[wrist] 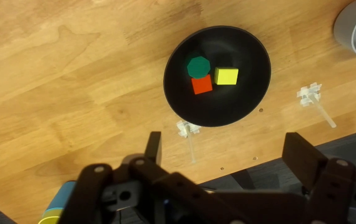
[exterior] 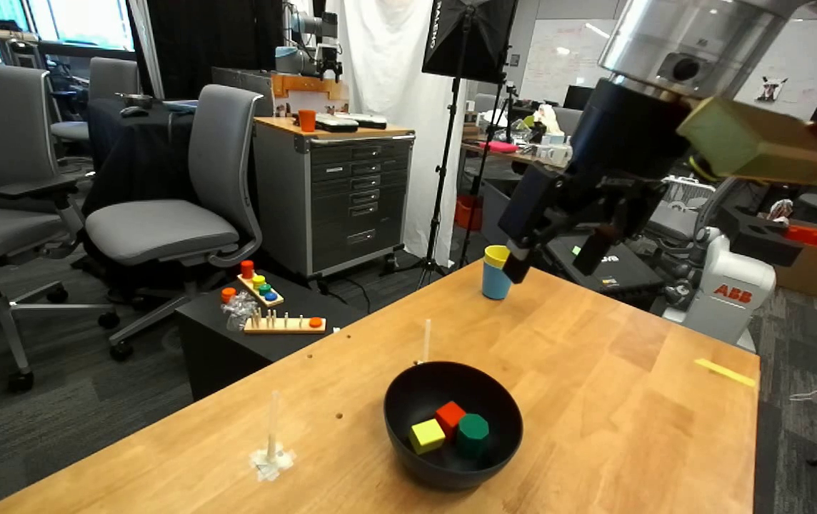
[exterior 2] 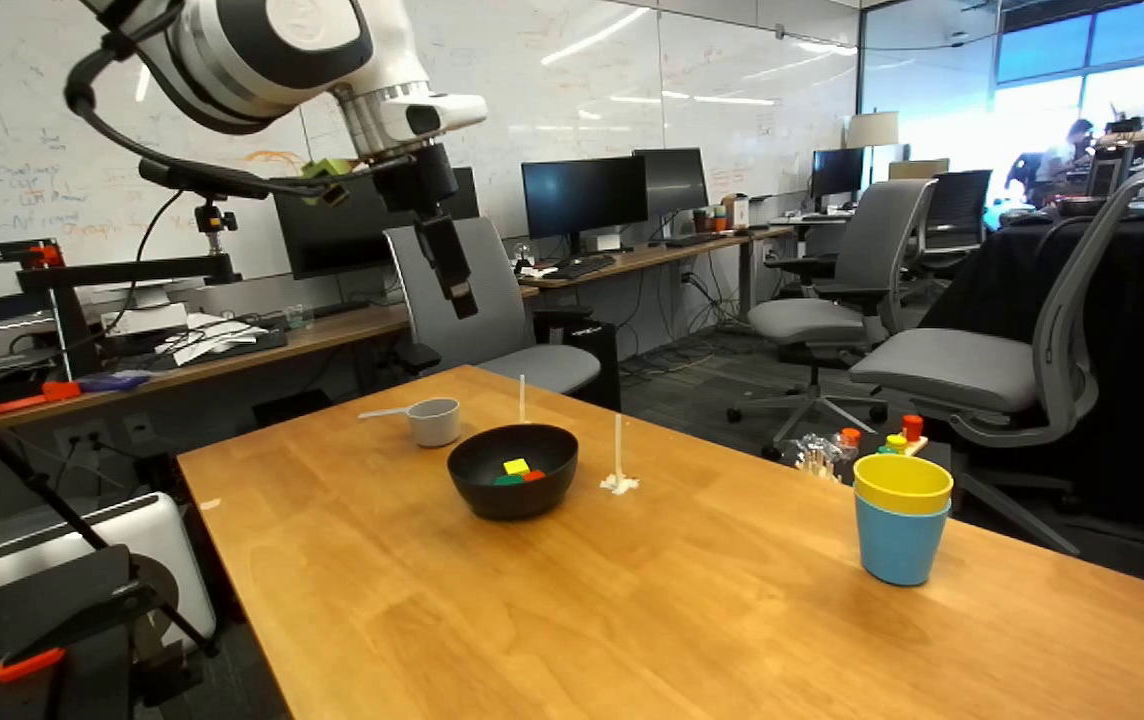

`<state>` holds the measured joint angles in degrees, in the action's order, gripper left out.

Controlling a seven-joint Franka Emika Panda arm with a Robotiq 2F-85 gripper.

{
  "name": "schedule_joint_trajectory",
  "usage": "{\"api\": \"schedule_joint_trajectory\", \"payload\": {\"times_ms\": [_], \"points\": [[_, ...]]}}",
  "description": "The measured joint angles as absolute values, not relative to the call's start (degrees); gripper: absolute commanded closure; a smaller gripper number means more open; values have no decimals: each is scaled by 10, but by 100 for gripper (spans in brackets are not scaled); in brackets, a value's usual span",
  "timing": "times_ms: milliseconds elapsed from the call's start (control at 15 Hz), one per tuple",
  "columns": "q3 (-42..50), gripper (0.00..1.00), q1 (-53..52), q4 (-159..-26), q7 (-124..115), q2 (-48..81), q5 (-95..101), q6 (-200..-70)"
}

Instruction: Move the blocks from the bowl to the table

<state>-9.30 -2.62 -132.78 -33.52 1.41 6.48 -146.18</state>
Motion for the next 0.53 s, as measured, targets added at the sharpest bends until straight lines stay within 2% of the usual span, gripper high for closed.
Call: {"api": "schedule_joint_trajectory", "payload": {"times_ms": [533], "points": [[-63, 0, -70, -1258, -409, 113, 110, -1489]]}}
